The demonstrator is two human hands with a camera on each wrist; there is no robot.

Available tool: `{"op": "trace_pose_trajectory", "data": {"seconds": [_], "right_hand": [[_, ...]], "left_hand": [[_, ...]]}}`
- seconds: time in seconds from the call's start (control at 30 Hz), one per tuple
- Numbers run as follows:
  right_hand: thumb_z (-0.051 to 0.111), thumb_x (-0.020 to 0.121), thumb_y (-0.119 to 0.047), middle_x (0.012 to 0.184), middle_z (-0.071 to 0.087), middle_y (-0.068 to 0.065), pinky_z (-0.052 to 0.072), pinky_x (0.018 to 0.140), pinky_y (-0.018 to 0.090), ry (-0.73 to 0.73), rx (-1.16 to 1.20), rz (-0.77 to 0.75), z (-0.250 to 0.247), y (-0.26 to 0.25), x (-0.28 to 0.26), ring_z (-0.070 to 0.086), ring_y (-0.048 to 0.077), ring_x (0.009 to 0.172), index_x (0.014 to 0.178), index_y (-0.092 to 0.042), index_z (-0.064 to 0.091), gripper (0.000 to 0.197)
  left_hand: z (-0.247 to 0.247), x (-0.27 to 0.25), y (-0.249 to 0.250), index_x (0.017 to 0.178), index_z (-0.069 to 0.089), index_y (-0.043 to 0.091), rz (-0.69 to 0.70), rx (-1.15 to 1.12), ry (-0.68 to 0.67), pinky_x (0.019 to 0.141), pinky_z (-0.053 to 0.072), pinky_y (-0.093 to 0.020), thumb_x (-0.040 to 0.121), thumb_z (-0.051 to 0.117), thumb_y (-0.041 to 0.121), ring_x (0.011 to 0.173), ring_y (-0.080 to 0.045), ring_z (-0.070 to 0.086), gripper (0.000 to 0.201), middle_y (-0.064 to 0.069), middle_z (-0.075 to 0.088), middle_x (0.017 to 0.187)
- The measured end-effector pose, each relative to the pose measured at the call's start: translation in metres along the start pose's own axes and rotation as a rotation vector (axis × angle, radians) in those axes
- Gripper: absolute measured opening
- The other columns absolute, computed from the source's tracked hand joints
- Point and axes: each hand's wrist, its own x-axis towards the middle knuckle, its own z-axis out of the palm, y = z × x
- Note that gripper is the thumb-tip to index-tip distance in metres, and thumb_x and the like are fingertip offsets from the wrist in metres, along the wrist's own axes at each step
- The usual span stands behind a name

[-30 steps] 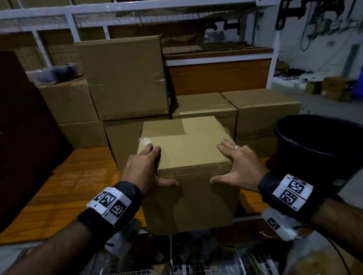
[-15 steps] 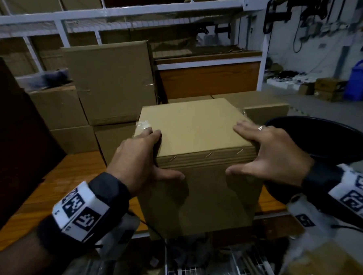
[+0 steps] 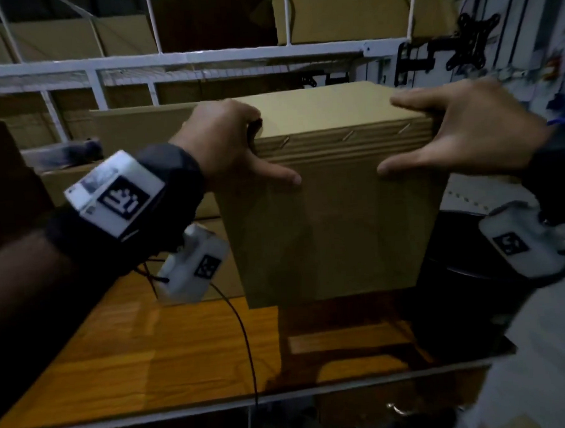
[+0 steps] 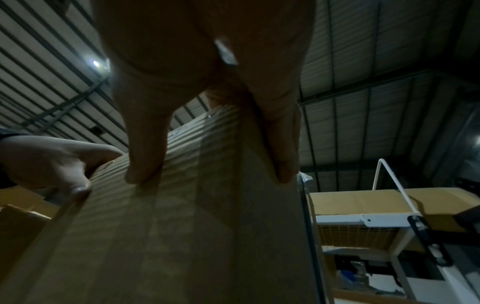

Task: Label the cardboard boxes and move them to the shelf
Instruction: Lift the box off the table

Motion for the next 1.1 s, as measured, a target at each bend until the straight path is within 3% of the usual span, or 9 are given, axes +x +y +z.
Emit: {"op": "trace_pose_trajectory", "data": {"seconds": [0.2,0.33,0.5,0.7,0.83,0.93,1.1], "right_hand": [[0.067,0.049,-0.058,0.138,0.052,0.014,0.041,0.086,0.025,0.035,0.079,0.047,0.003,0.020,0.057,0.053,0.025,0.118,0.142,-0.008,0.042,0.109],[0.067,0.045,-0.065,0.139,0.052,0.009,0.040,0.092,0.025,0.048,0.110,0.090,0.019,0.033,0.098,0.052,0.021,0.120,0.140,-0.010,0.045,0.112],[0.070,0.050,-0.062,0.130,0.059,0.007,0.044,0.085,0.024,0.024,0.110,0.096,0.044,0.049,0.143,0.052,0.010,0.103,0.138,-0.011,0.049,0.104],[0.080,0.064,-0.049,0.129,0.060,0.005,0.043,0.081,0.022,0.012,0.116,0.093,0.069,0.066,0.187,0.051,0.008,0.099,0.137,-0.011,0.050,0.087],[0.081,0.069,-0.043,0.118,0.062,0.001,0.040,0.068,0.011,-0.011,0.163,0.077,0.085,0.078,0.213,0.052,0.007,0.095,0.132,-0.012,0.055,0.075],[0.080,0.069,-0.044,0.110,0.060,-0.003,0.043,0.072,0.018,-0.050,0.197,0.067,0.098,0.088,0.230,0.055,0.011,0.096,0.131,-0.015,0.057,0.072],[0.079,0.070,-0.044,0.121,0.062,0.003,0.043,0.069,0.015,-0.089,0.231,0.033,0.122,0.108,0.252,0.055,0.010,0.096,0.131,-0.016,0.055,0.072]], "left_hand": [[-0.002,0.073,-0.011,0.127,0.054,0.007,0.000,0.110,0.051,0.091,0.051,-0.037,0.063,0.071,0.059,0.108,-0.024,0.056,0.084,-0.011,0.059,0.121],[0.008,0.121,-0.027,0.127,0.055,0.008,-0.013,0.108,0.057,0.077,0.047,-0.029,0.065,0.072,0.059,0.098,-0.019,0.055,0.082,-0.010,0.059,0.120],[0.025,0.169,-0.049,0.132,0.051,0.009,-0.023,0.046,0.041,0.078,0.044,-0.028,0.066,0.075,0.053,0.111,-0.023,0.053,0.082,-0.010,0.055,0.125],[0.034,0.207,-0.068,0.134,0.049,0.008,-0.053,0.060,0.028,0.085,0.049,-0.034,0.066,0.074,0.055,0.112,-0.027,0.054,0.086,-0.012,0.055,0.126],[0.040,0.228,-0.077,0.135,0.049,0.008,-0.080,0.093,0.026,0.085,0.049,-0.033,0.065,0.073,0.057,0.111,-0.026,0.054,0.089,-0.013,0.056,0.125],[0.046,0.240,-0.082,0.134,0.050,0.008,-0.099,0.117,0.025,0.084,0.049,-0.032,0.066,0.072,0.058,0.108,-0.023,0.056,0.088,-0.011,0.058,0.123],[0.062,0.258,-0.089,0.129,0.054,0.008,-0.145,0.099,0.005,0.082,0.047,-0.030,0.066,0.075,0.055,0.106,-0.022,0.056,0.081,-0.009,0.060,0.119]]}}
